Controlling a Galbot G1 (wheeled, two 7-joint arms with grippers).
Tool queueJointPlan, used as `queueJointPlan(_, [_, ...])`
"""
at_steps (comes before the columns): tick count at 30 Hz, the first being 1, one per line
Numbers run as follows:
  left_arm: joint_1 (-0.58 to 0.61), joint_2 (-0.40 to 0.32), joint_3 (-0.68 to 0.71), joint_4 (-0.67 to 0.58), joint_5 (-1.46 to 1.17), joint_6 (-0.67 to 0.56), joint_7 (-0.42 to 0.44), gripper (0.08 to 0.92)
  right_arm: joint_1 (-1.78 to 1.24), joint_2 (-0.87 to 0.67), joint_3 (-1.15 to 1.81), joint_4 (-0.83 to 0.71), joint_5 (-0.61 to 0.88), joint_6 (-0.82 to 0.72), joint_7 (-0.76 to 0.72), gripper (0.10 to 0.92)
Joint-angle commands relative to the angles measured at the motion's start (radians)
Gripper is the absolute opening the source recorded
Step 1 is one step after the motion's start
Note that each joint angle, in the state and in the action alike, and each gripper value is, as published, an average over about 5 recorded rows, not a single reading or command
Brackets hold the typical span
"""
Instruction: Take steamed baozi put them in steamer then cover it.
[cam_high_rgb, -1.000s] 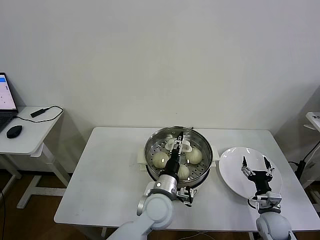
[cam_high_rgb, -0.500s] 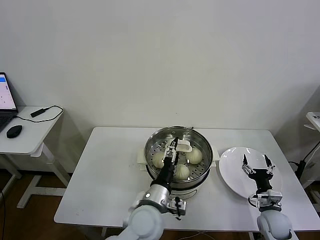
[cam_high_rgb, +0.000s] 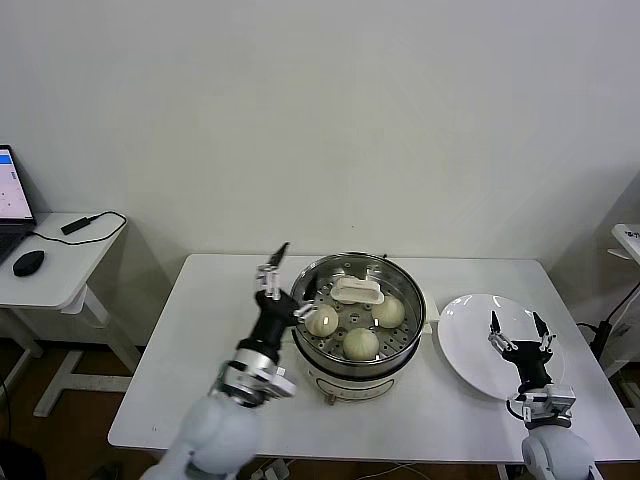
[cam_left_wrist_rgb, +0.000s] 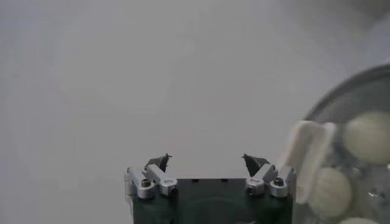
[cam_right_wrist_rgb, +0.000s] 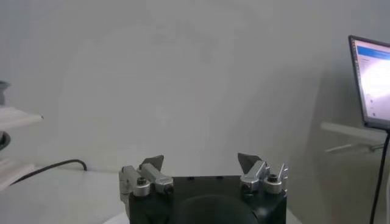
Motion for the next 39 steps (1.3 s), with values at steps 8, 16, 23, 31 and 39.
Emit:
queueJointPlan(8, [0.116,-0.009,-0.385,0.230,-0.747,-0.366,0.041,0.823,-0.056,0.053,-0.007,0.002,0.034,0.061,-0.085,0.823])
queueJointPlan(16, [0.150,-0.024,-0.401,0.237,-0.746,-0.388,0.078,0.823,-0.073,0.055,-0.021,0.008,0.017,0.058,-0.086,0.823])
queueJointPlan(23, [0.178,-0.028,-0.404,0.227,-0.744,-0.399,0.087,0.823,-0.089,0.066,-0.010,0.018,0.006,0.047,-0.103,0.823])
queueJointPlan(31, [0.196,-0.032,-0.398,0.233,-0.736,-0.417,0.095,0.823,-0.104,0.079,0.002,0.028,0.005,0.047,-0.107,0.823])
queueJointPlan(39, [0.185,-0.044,-0.381,0.235,-0.725,-0.427,0.095,0.823,-0.115,0.087,0.011,0.035,-0.003,0.051,-0.109,0.823])
